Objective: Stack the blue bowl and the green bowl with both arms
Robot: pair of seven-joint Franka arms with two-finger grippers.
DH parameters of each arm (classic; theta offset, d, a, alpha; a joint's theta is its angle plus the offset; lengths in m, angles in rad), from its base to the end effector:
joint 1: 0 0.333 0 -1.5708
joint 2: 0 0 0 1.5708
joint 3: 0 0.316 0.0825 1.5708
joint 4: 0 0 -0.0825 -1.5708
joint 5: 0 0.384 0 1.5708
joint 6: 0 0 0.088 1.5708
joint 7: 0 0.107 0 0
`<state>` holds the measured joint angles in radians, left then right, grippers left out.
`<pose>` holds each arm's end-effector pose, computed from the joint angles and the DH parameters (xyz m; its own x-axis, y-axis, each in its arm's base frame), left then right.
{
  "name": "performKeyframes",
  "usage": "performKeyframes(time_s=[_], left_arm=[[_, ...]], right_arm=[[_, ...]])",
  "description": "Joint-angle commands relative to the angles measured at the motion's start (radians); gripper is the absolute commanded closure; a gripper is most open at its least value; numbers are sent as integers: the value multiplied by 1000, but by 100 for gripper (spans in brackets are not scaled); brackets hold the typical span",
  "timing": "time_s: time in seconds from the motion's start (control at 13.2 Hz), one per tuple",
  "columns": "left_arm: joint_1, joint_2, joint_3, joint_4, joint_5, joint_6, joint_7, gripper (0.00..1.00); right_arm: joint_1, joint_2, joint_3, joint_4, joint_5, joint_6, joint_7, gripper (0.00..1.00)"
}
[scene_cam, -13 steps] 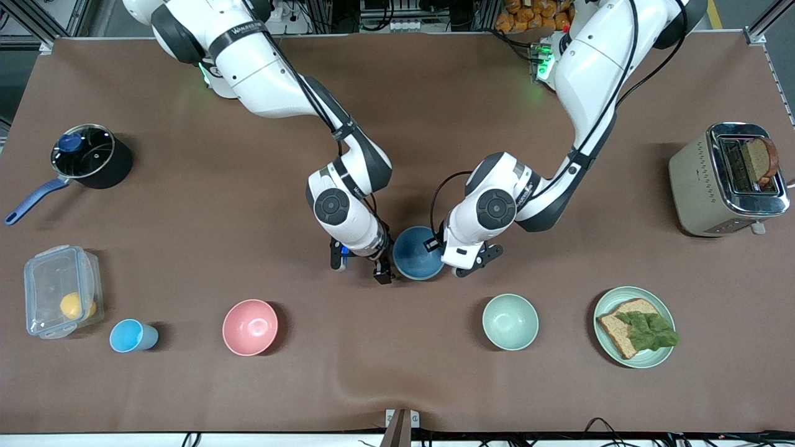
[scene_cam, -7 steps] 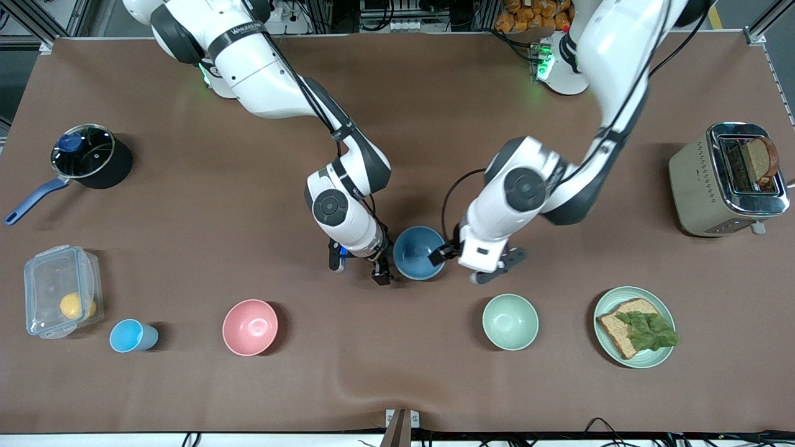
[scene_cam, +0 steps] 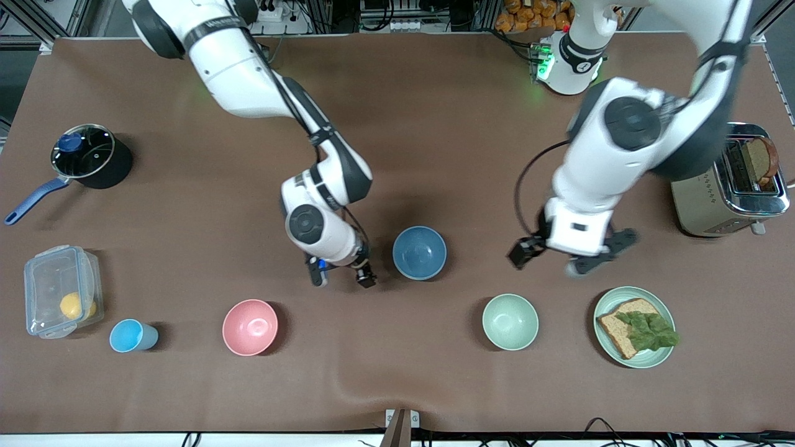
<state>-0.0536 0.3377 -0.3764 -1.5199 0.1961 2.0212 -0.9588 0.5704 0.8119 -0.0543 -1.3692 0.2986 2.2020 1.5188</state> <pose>0.6317 -0.2407 0.4965 0.8660 0.4733 0.1616 0.4601 -0.8806 0.1133 0.6335 0.3810 0.2344 0.3932 -0.8968 -0.2027 -0.9171 -0.3982 -0.0176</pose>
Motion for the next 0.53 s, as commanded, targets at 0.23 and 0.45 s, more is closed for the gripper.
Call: performKeyframes(time_s=[0.23,0.45], left_arm=[[153,-140,-19,-20,-26,-136,280,0],[172,-215,57,-14,-136,-194,518,0]], right_arm=[[-199,-366,-48,-293,-7,-134,-688,0],[-338,-531,-35,-398,-164,-258,-1027,0]])
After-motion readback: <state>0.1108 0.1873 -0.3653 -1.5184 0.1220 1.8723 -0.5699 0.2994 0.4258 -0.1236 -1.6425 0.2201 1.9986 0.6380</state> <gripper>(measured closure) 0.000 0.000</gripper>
